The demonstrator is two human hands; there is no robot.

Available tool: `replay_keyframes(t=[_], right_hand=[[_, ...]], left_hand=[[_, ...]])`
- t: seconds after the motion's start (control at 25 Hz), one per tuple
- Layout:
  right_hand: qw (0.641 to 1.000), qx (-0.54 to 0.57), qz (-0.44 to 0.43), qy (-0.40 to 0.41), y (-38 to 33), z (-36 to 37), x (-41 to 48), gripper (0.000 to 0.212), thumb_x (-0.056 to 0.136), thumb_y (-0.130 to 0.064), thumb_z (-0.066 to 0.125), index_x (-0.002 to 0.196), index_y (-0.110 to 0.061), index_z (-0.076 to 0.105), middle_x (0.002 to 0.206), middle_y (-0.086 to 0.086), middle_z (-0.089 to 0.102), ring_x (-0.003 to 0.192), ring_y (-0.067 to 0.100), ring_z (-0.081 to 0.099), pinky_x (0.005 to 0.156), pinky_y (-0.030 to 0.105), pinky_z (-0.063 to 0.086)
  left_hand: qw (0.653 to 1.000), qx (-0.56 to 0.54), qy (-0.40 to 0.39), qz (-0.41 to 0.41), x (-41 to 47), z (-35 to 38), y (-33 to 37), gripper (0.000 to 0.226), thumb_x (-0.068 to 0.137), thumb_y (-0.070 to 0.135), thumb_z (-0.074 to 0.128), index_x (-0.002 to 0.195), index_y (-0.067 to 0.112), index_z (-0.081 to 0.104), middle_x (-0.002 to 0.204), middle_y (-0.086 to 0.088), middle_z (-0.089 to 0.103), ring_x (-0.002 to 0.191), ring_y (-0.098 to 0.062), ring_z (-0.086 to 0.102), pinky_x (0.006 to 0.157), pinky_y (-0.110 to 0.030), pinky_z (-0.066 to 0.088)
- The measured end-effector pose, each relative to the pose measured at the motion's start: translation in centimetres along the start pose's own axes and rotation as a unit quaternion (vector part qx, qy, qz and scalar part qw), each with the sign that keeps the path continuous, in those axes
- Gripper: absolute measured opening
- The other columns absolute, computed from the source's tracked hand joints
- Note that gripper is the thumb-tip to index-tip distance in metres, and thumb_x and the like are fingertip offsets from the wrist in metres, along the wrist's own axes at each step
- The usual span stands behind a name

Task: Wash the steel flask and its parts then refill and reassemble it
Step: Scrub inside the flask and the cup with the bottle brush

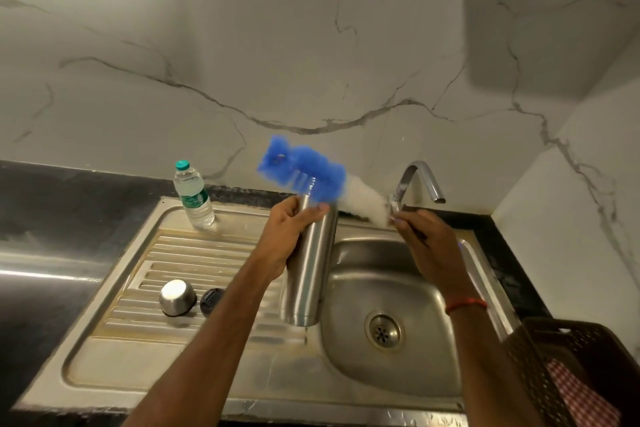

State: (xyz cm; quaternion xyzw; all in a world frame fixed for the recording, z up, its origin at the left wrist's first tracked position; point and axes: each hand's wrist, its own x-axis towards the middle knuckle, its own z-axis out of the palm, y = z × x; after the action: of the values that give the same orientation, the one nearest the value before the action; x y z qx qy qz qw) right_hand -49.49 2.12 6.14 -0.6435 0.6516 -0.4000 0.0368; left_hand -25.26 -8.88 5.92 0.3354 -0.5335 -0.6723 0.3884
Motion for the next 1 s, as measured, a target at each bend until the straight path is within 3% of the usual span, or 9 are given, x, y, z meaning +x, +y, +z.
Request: replay_keyframes(t=[0.08,0.16,0.28,0.4,0.56,0.72,0.84,0.92,1.0], right_hand=[[1.000,-0.002,-0.025,-0.012,-0.9,0.5,1.8,0.036,0.098,-0.046,0.048,0.113,-0.022,0.070,0.089,-0.013,0.059,0.086,0.005,0.057,0.075,0.014,0.043],[1.000,0.011,0.018,-0.006,0.2,0.5,0.7,0.025,0.099,-0.041,0.054,0.110,-0.024,0.069,0.094,-0.010,0.062,0.089,0.006,0.060,0.077,0.011,0.046],[0.994,0.032,0.105,0.004,1.4,-0.3,-3.2,0.014,0.099,-0.022,0.058,0.108,-0.023,0.069,0.101,-0.008,0.067,0.097,0.003,0.062,0.082,0.008,0.048],[0.998,0.039,0.054,-0.006,0.2,1.0,-1.3,0.018,0.099,-0.033,0.053,0.109,-0.028,0.068,0.098,-0.017,0.063,0.095,0.003,0.061,0.081,0.016,0.049],[1.000,0.007,-0.010,0.006,0.6,1.5,0.6,0.026,0.099,-0.042,0.047,0.109,-0.027,0.067,0.092,-0.022,0.056,0.090,-0.001,0.056,0.079,0.012,0.043],[0.996,0.024,0.080,0.010,3.9,0.4,-3.3,0.014,0.099,-0.028,0.056,0.108,-0.029,0.066,0.101,-0.013,0.066,0.098,0.001,0.062,0.085,0.038,0.057],[1.000,0.025,0.006,0.003,0.7,2.2,-0.2,0.026,0.099,-0.040,0.048,0.111,-0.026,0.066,0.096,-0.020,0.058,0.092,0.002,0.058,0.080,0.026,0.050],[0.999,0.030,-0.034,-0.005,-0.3,3.2,1.3,0.034,0.100,-0.042,0.045,0.112,-0.020,0.067,0.094,-0.019,0.055,0.090,0.004,0.056,0.079,0.022,0.047],[0.999,0.045,-0.002,0.005,1.2,3.6,0.2,0.026,0.100,-0.041,0.048,0.110,-0.025,0.066,0.098,-0.017,0.059,0.094,0.005,0.059,0.081,0.025,0.051]], left_hand=[[0.999,-0.025,-0.018,-0.008,-0.1,0.7,0.1,0.047,0.084,0.047,0.074,0.113,0.011,0.064,0.092,-0.013,0.071,0.081,-0.028,0.069,0.070,-0.038,0.060],[0.996,-0.078,-0.019,-0.031,-0.2,0.5,-0.3,0.048,0.090,0.047,0.065,0.122,0.012,0.058,0.098,-0.021,0.069,0.080,-0.033,0.069,0.065,-0.040,0.060],[0.996,-0.077,-0.007,-0.038,-0.1,-0.2,-1.4,0.082,0.064,0.051,0.087,0.128,0.022,0.045,0.116,-0.029,0.064,0.087,-0.041,0.069,0.076,-0.054,0.060],[0.997,-0.060,-0.026,-0.036,0.4,0.3,-1.9,0.101,0.051,0.045,0.099,0.132,0.017,0.046,0.118,-0.027,0.067,0.091,-0.044,0.071,0.084,-0.058,0.059],[0.997,-0.063,-0.018,-0.029,0.3,0.7,-1.4,0.074,0.070,0.039,0.090,0.128,0.009,0.056,0.111,-0.021,0.072,0.097,-0.038,0.072,0.086,-0.050,0.060],[0.998,-0.046,-0.019,-0.026,0.1,-0.1,-1.4,0.061,0.086,0.044,0.065,0.127,0.000,0.055,0.093,-0.009,0.072,0.077,-0.021,0.070,0.068,-0.034,0.059],[0.998,-0.028,-0.036,-0.031,0.1,1.0,-1.7,0.056,0.095,0.051,0.054,0.129,0.006,0.056,0.104,-0.018,0.072,0.083,-0.027,0.071,0.073,-0.038,0.060],[0.998,-0.041,-0.037,-0.019,0.1,1.5,-2.0,0.063,0.096,0.060,0.054,0.131,0.008,0.055,0.107,-0.022,0.070,0.084,-0.029,0.071,0.073,-0.040,0.061],[0.995,-0.083,-0.055,-0.012,0.1,1.2,-2.2,0.083,0.080,0.070,0.069,0.134,0.008,0.050,0.106,-0.021,0.070,0.082,-0.031,0.071,0.071,-0.043,0.061]])
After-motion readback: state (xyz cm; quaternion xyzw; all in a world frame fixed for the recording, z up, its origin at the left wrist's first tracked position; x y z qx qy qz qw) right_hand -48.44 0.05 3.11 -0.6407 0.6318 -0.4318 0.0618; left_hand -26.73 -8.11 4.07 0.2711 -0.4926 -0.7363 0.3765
